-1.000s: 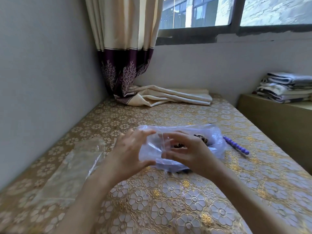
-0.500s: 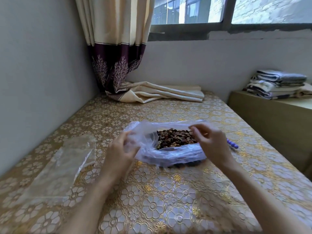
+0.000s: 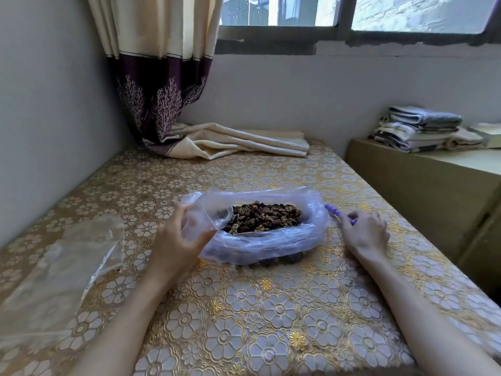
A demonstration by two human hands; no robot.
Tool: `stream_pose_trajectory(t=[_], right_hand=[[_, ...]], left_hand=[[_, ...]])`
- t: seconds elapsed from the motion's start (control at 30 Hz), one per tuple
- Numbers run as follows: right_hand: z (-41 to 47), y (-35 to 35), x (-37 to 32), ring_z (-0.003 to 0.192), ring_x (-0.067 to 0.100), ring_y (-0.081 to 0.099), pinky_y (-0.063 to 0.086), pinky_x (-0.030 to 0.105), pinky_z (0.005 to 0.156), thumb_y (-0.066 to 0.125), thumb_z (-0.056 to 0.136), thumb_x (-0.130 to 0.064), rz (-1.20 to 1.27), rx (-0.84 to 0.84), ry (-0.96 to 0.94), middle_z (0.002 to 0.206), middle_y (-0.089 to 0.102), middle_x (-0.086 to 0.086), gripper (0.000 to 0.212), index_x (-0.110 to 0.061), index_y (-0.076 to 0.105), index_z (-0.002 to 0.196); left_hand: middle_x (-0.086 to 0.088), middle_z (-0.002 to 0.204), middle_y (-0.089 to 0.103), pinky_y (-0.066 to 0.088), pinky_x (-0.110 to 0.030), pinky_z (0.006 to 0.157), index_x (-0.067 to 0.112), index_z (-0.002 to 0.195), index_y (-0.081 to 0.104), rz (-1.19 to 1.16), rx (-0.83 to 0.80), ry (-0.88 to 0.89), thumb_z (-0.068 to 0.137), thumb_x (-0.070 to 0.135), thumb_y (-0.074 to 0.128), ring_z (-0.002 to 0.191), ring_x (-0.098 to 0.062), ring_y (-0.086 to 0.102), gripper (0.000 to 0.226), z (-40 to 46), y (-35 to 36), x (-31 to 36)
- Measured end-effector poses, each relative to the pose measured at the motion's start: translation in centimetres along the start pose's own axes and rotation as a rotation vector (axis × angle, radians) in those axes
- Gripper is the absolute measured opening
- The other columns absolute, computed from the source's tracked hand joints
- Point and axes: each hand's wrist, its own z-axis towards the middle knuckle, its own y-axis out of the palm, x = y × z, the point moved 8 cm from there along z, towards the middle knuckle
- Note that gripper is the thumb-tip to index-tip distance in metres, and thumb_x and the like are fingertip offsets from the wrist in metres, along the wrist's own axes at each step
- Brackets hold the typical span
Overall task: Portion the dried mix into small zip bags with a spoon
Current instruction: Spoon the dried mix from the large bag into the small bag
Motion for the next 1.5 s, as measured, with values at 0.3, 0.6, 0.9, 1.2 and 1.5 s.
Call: stream_pose_trajectory(t=[0.3,0.6,0.9,1.2,1.5], right_hand=[[-0.6,-2.9,0.1,0.060,0.005,0.065,0.045,0.014,0.051,0.048,0.096,-0.015,0.993,0.204,0.096,0.085,0.067,0.006,0.005,-0.016,0.050,0.091],[-1.9,-2.5,-5.2,0.058,0.010,0.060,0.046,0.020,0.055,0.053,0.092,-0.008,1.401,-0.033,0.054,0.066,0.065,0.000,0.012,-0.016,0.055,0.083],[-2.2,-1.8,-6.7,0.054,-0.003,0.054,0.043,0.012,0.054,0.051,0.095,-0.014,0.965,-0.078,-0.187,0.068,0.061,0.002,0.017,-0.010,0.063,0.083],[-2.2,-1.1,-8.4,0.048,0.001,0.049,0.038,0.012,0.047,0.044,0.097,-0.008,0.989,-0.288,-0.264,0.055,0.063,-0.001,0.023,0.006,0.061,0.090],[-2.1,-0.4,-8.3,0.047,0.010,0.059,0.041,0.019,0.039,0.051,0.095,-0.013,1.003,-0.283,-0.172,0.055,0.067,0.003,0.025,0.002,0.061,0.078]], left_hand=[[0.024,0.081,0.047,0.054,-0.045,0.060,0.028,0.116,0.039,-0.139,0.053,-0.010,0.062,0.070,0.052,0.061,-0.012,0.052,0.070,-0.5,-0.7,0.6],[0.020,0.087,0.053,0.055,-0.042,0.061,0.029,0.117,0.039,-0.119,0.044,-0.010,0.055,0.089,0.042,0.069,-0.015,0.060,0.087,-1.1,-1.0,0.6],[0.004,0.091,0.062,0.049,-0.057,0.076,0.029,0.117,0.045,-0.094,-0.002,-0.050,0.062,0.076,0.049,0.068,-0.012,0.058,0.073,-1.0,-0.6,0.0],[0.016,0.083,0.056,0.044,-0.044,0.074,0.034,0.112,0.044,-0.006,0.024,-0.034,0.063,0.077,0.046,0.067,-0.012,0.056,0.065,-0.7,-0.5,-0.1],[0.021,0.089,0.054,0.046,-0.050,0.079,0.039,0.108,0.042,-0.055,0.020,-0.035,0.062,0.076,0.048,0.078,0.011,0.049,0.059,-0.5,-0.1,0.2]])
